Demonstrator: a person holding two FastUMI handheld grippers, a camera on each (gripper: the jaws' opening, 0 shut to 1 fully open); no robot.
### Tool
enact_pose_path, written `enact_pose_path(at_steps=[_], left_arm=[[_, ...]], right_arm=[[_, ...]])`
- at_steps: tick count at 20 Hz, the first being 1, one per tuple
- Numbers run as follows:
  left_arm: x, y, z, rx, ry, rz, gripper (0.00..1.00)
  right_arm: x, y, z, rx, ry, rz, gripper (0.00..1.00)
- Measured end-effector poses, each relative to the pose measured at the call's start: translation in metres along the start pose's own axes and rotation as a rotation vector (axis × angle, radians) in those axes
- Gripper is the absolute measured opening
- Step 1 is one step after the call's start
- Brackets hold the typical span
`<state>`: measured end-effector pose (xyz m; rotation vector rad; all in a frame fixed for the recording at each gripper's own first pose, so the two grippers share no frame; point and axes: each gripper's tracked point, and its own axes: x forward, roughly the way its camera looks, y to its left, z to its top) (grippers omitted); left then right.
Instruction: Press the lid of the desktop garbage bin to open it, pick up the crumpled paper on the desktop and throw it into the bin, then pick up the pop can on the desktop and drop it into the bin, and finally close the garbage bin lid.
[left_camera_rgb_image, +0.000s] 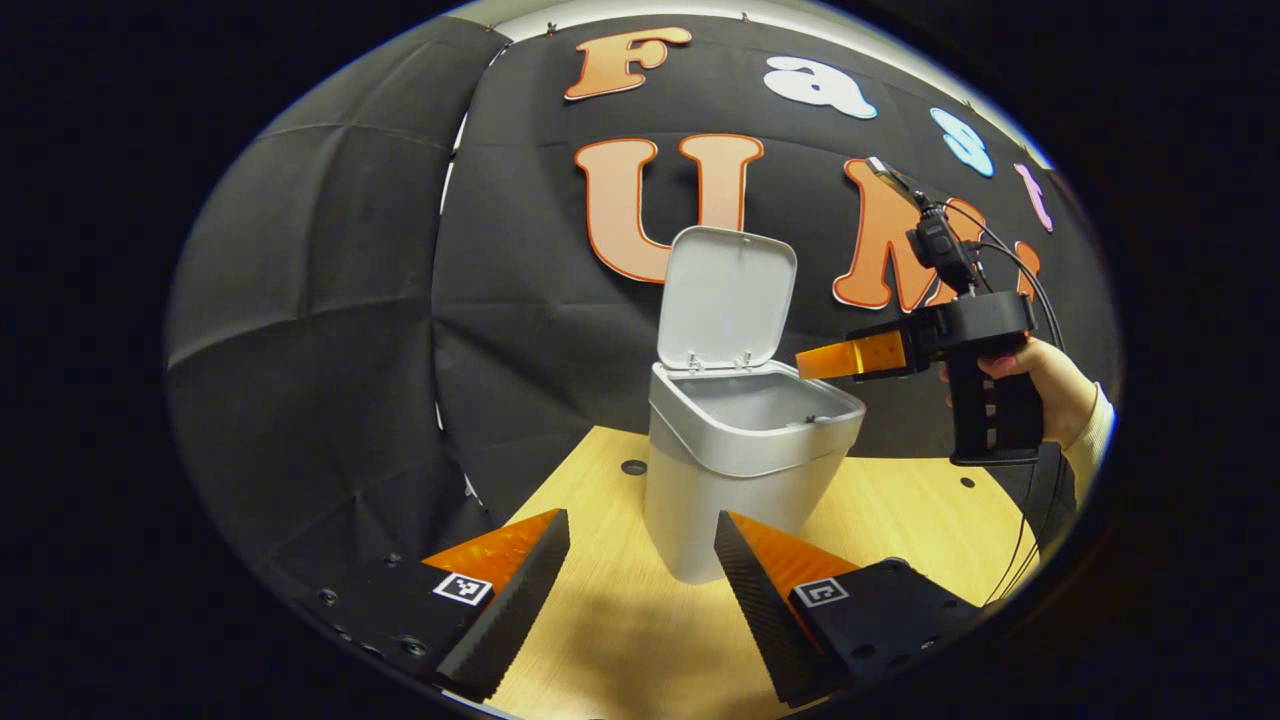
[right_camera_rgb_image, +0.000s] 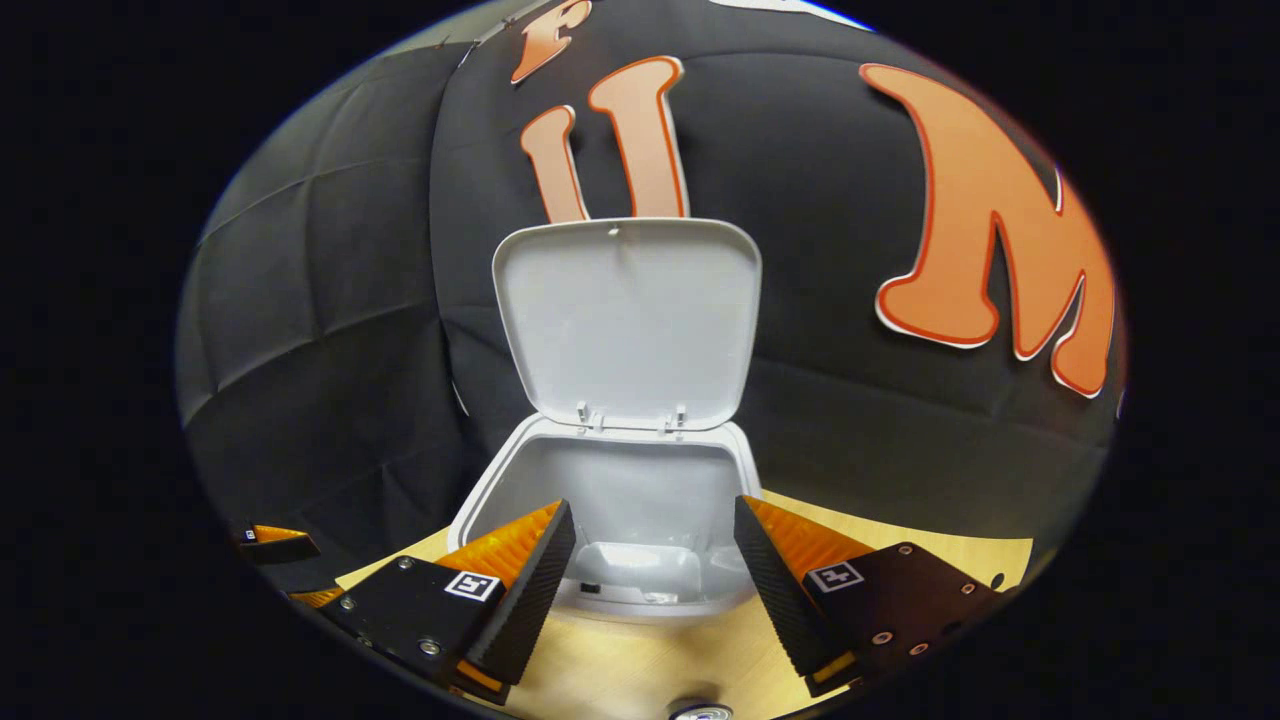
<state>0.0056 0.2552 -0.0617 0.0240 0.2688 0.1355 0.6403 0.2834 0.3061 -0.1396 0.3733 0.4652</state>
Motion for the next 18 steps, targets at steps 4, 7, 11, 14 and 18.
enact_pose_path(at_steps=[4,7,11,14,18], left_arm=[[0.005,-0.037,0.001,0.02,-0.001,-0.067,0.93],[0.01,-0.071,-0.002,0.056,-0.002,-0.123,0.93],[0.019,-0.125,-0.023,0.094,0.04,-0.212,0.93],[0.022,-0.17,-0.039,0.105,0.078,-0.291,0.93],[0.033,-0.219,-0.069,0.12,0.133,-0.365,0.94]], right_arm=[[-0.036,-0.031,-0.002,0.026,-0.038,-0.04,0.95],[-0.069,-0.062,-0.007,0.023,-0.069,-0.097,0.96],[-0.116,-0.095,-0.024,0.046,-0.089,-0.166,0.95],[-0.151,-0.126,-0.039,0.079,-0.097,-0.227,0.95],[-0.188,-0.166,-0.067,0.129,-0.09,-0.314,0.95]])
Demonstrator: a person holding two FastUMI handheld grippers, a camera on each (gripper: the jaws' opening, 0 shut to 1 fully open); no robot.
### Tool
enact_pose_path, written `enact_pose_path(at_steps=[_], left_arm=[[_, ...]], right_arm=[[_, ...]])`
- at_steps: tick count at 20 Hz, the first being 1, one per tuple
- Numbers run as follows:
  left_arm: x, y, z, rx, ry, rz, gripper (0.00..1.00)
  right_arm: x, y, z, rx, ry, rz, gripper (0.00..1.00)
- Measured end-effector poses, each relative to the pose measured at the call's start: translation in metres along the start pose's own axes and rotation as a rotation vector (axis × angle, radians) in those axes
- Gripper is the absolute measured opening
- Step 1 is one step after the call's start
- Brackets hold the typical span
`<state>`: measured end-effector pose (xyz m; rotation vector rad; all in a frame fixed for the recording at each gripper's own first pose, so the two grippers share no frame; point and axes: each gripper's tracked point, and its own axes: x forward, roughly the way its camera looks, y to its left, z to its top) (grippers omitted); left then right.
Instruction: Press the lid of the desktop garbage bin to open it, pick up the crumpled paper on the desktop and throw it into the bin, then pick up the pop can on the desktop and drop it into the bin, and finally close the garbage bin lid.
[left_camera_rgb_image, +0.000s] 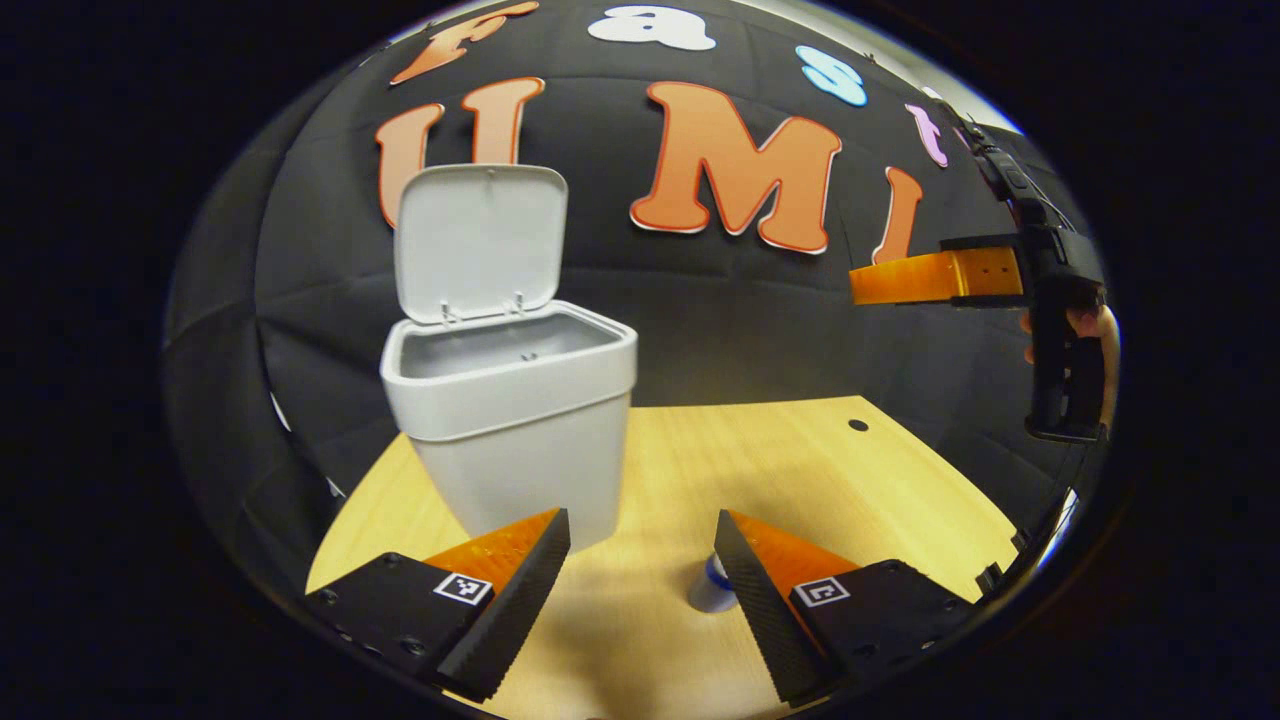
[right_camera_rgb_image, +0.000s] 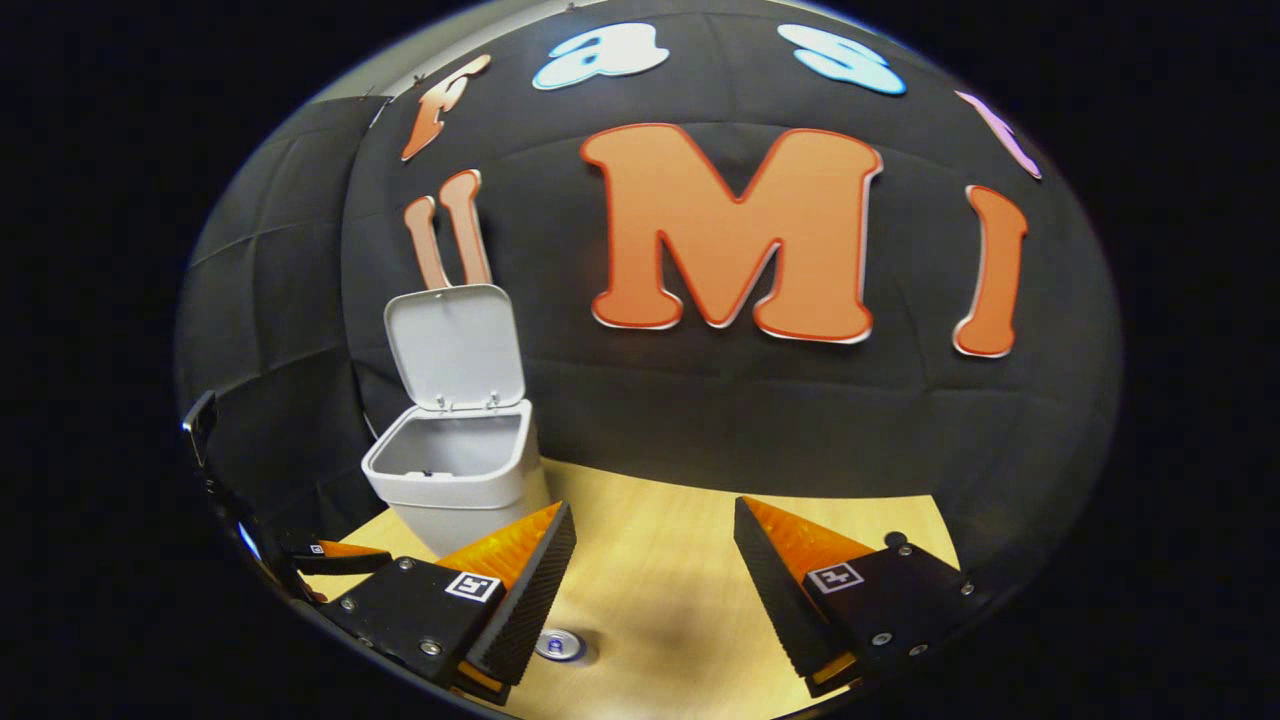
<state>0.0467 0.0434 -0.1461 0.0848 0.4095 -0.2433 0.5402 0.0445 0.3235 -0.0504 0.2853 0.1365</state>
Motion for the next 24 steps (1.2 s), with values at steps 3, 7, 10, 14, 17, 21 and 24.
enact_pose_path(at_steps=[3,7,10,14,17,21,24], left_arm=[[0.018,-0.024,-0.018,0.021,0.046,-0.03,0.94],[0.038,-0.04,-0.045,0.052,0.141,-0.047,0.94],[0.049,-0.052,-0.06,0.058,0.187,-0.07,0.95],[0.067,-0.062,-0.082,0.089,0.25,-0.072,0.95],[0.076,-0.069,-0.098,0.088,0.296,-0.068,0.96],[0.087,-0.07,-0.112,0.091,0.333,-0.067,0.96],[0.096,-0.07,-0.124,0.074,0.365,-0.066,0.96]], right_arm=[[-0.017,-0.034,-0.016,0.023,0.015,-0.049,0.96],[-0.028,-0.07,-0.031,0.038,0.031,-0.103,0.95],[-0.034,-0.09,-0.04,0.054,0.041,-0.13,0.95],[-0.042,-0.112,-0.054,0.076,0.06,-0.149,0.95],[-0.045,-0.127,-0.063,0.092,0.074,-0.163,0.95],[-0.044,-0.139,-0.07,0.113,0.086,-0.173,0.95],[-0.04,-0.141,-0.074,0.119,0.099,-0.17,0.95]])
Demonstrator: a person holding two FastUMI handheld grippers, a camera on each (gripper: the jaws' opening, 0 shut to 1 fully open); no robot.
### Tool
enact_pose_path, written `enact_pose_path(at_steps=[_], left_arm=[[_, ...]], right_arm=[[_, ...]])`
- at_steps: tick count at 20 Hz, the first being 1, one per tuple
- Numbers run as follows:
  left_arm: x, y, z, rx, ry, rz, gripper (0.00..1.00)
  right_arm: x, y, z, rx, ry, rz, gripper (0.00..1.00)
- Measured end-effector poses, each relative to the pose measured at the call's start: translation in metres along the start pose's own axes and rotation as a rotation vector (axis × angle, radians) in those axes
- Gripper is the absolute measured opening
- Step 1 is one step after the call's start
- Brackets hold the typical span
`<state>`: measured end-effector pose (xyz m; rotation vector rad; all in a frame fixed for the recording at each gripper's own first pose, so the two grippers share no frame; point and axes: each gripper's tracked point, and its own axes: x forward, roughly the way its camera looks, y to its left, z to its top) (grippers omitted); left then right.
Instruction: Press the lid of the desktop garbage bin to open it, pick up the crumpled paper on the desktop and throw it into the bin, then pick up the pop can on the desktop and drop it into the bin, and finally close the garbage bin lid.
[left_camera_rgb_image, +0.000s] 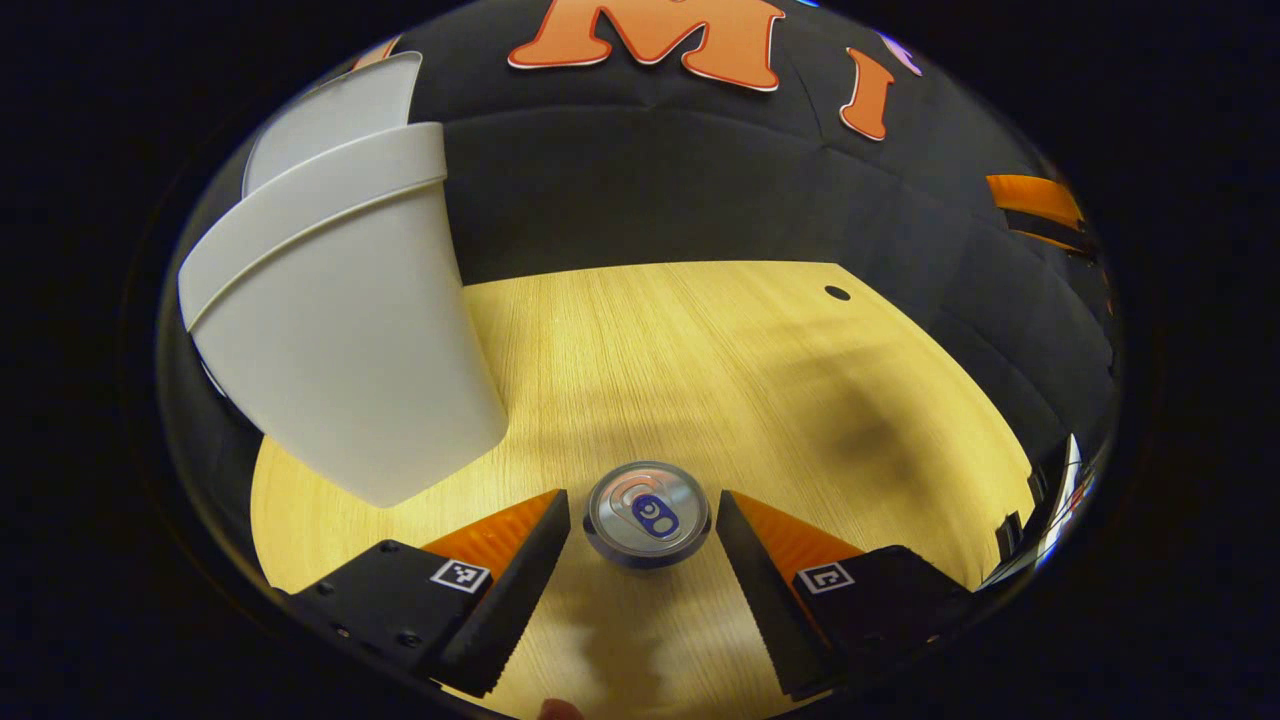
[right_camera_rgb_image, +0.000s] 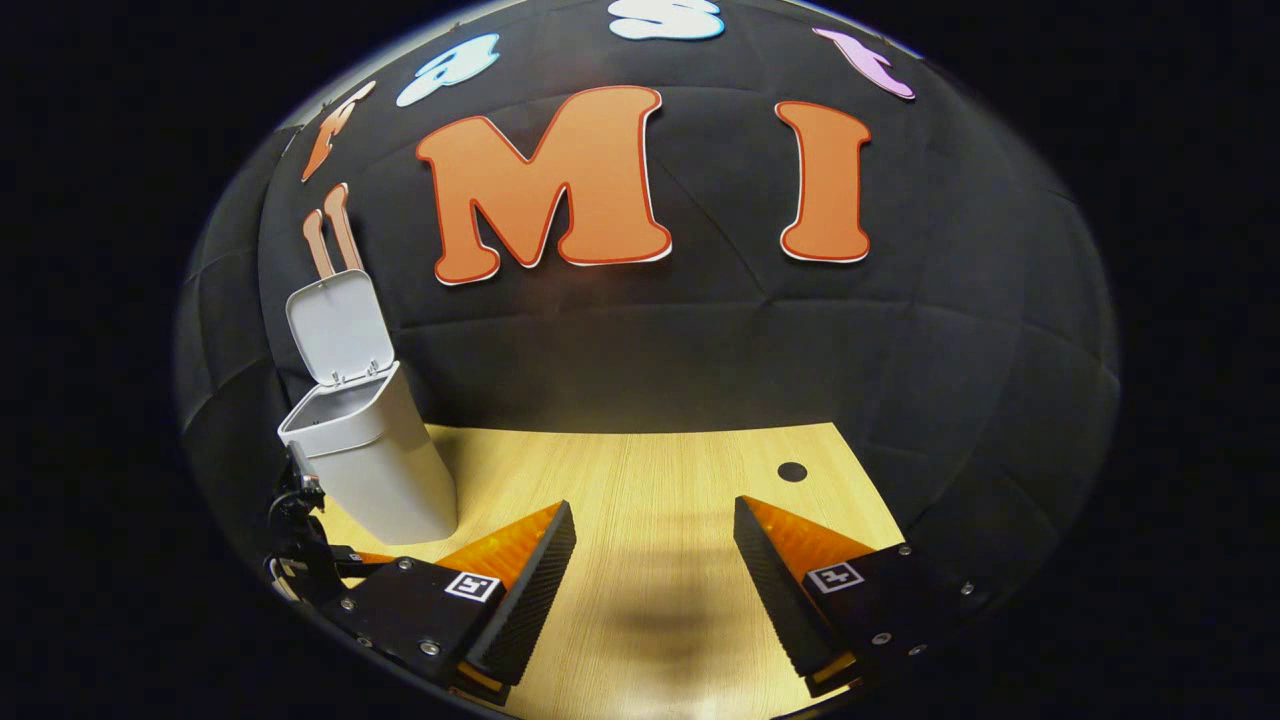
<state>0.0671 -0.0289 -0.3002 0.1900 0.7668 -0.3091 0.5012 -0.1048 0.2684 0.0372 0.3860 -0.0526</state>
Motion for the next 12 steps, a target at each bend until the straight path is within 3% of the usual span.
enact_pose_path(at_steps=[8,10,12], left_arm=[[0.027,0.011,-0.019,-0.032,0.043,0.027,0.95],[0.028,0.009,-0.015,-0.033,0.032,0.033,0.87],[0.022,0.01,-0.011,-0.022,0.011,0.04,0.86]], right_arm=[[0.008,-0.003,-0.011,0.0,0.041,-0.007,0.95],[0.008,-0.005,-0.015,-0.007,0.05,-0.011,0.96],[0.009,-0.002,-0.017,-0.011,0.056,-0.008,0.95]])
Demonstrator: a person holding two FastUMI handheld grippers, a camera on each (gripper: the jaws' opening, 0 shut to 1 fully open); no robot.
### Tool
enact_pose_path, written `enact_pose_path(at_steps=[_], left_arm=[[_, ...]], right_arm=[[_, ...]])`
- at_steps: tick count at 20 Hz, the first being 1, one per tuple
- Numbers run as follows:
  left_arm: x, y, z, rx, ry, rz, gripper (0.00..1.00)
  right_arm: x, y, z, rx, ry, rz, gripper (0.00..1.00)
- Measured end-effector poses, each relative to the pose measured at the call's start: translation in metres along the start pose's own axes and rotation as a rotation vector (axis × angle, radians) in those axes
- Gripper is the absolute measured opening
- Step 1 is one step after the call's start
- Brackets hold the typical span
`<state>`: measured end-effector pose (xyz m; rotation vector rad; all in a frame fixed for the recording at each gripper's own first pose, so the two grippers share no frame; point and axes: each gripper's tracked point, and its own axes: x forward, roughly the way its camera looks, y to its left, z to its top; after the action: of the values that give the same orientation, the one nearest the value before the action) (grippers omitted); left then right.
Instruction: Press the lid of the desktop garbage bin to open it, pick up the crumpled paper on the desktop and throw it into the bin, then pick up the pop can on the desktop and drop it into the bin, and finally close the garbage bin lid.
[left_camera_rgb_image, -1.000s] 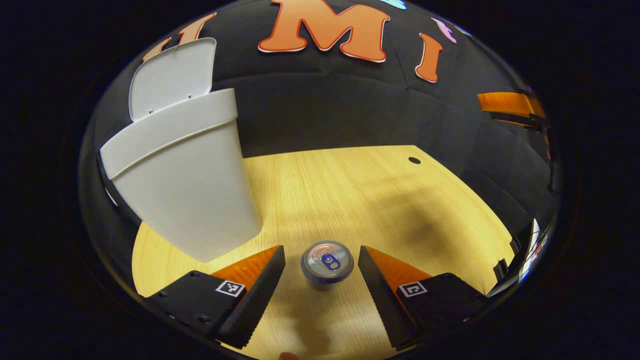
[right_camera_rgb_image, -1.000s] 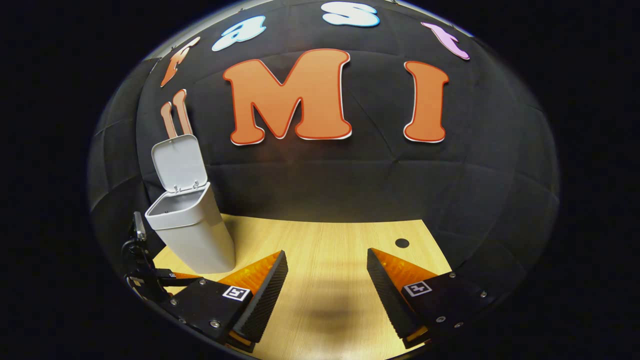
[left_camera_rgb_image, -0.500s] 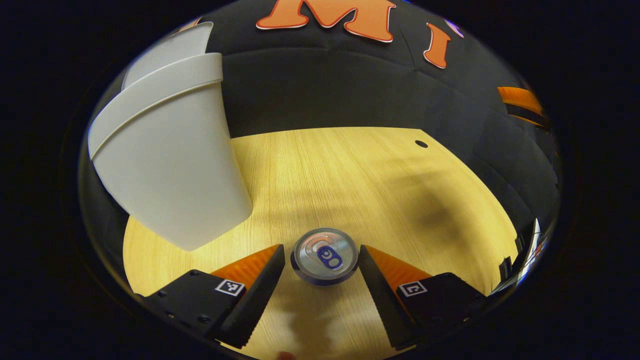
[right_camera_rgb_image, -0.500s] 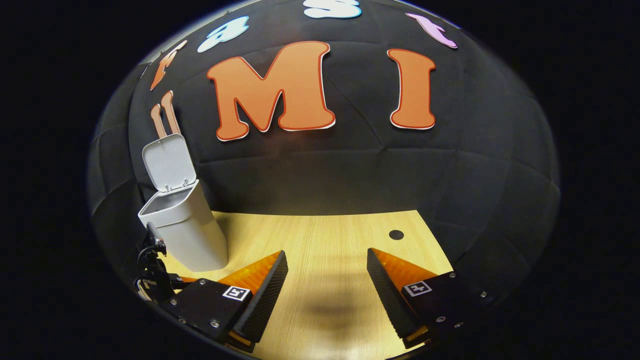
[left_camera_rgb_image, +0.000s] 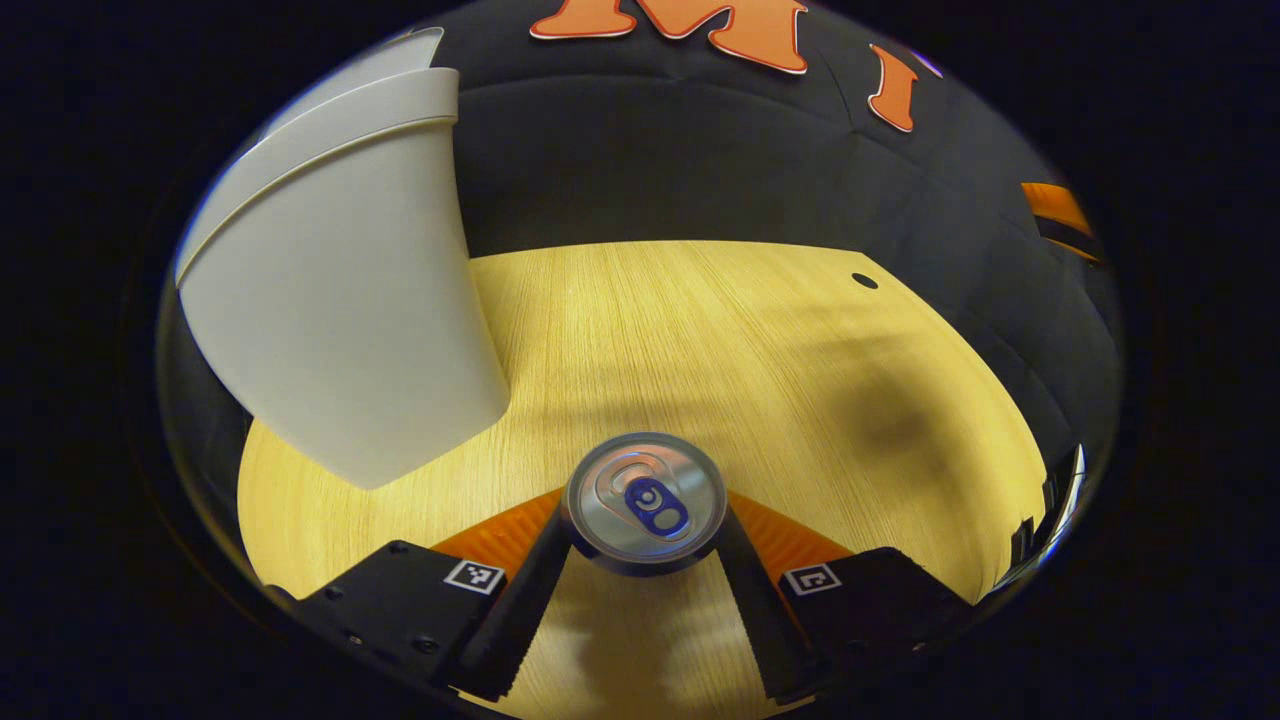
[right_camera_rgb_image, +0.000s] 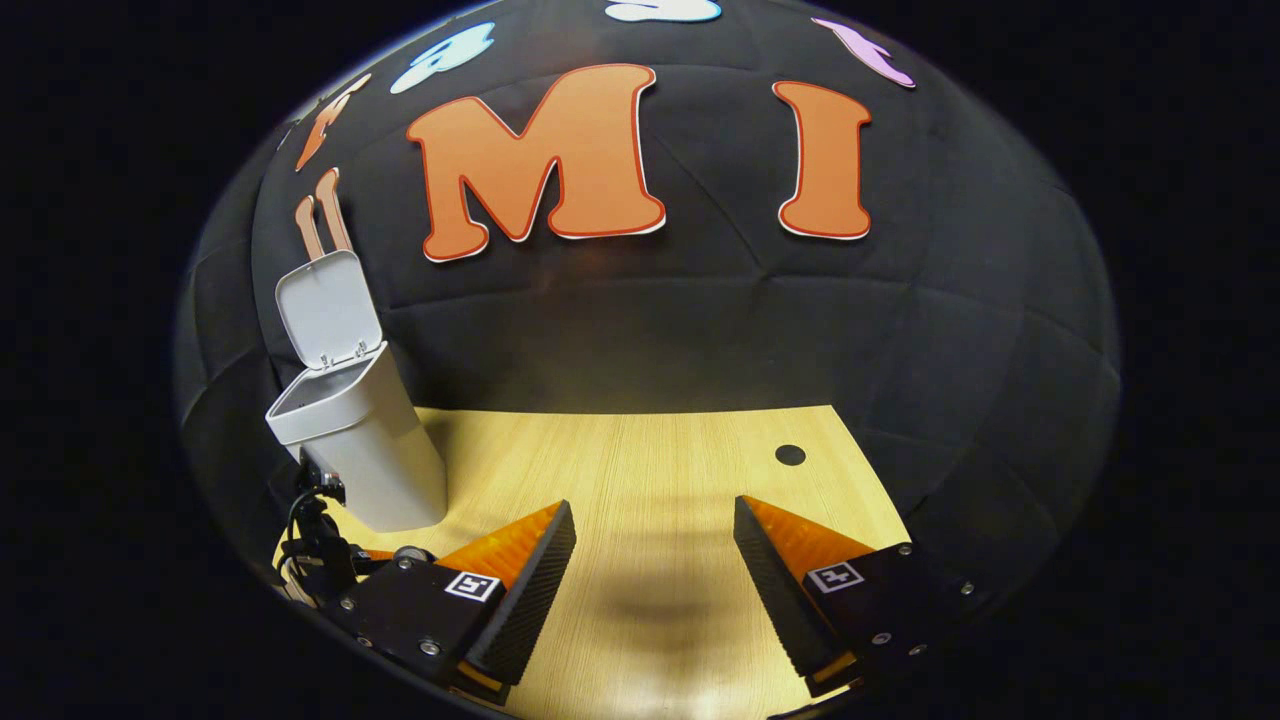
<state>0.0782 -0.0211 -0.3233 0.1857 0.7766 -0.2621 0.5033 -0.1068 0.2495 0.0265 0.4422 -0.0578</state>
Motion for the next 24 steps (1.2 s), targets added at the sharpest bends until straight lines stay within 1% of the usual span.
enact_pose_path(at_steps=[2,5,8,10,12,15,17,20,24], left_arm=[[-0.006,0.001,0.008,0.016,-0.027,0.008,0.86],[-0.023,0.003,0.028,0.021,-0.09,-0.003,0.86],[-0.053,0.0,0.052,0.03,-0.166,-0.006,0.86],[-0.074,0.003,0.069,0.039,-0.216,0.005,0.86],[-0.093,0.005,0.085,0.03,-0.266,0.008,0.85],[-0.12,0.007,0.104,-0.005,-0.3,0.009,0.85],[-0.141,0.014,0.12,-0.014,-0.338,0.02,0.85],[-0.162,0.027,0.143,-0.005,-0.369,0.057,0.84],[-0.189,0.079,0.177,-0.038,-0.413,0.109,0.84]], right_arm=[[-0.002,0.003,0.0,0.0,0.002,0.006,0.95],[-0.003,0.008,0.003,0.009,-0.004,0.018,0.95],[-0.005,0.019,0.006,0.022,-0.008,0.039,0.95],[-0.007,0.026,0.008,0.014,-0.013,0.053,0.95],[-0.01,0.032,0.012,-0.001,-0.025,0.062,0.95],[-0.014,0.045,0.021,-0.005,-0.04,0.087,0.95],[-0.013,0.05,0.025,-0.014,-0.048,0.095,0.95],[-0.014,0.061,0.026,-0.015,-0.047,0.117,0.95],[-0.013,0.069,0.033,-0.02,-0.059,0.13,0.95]])
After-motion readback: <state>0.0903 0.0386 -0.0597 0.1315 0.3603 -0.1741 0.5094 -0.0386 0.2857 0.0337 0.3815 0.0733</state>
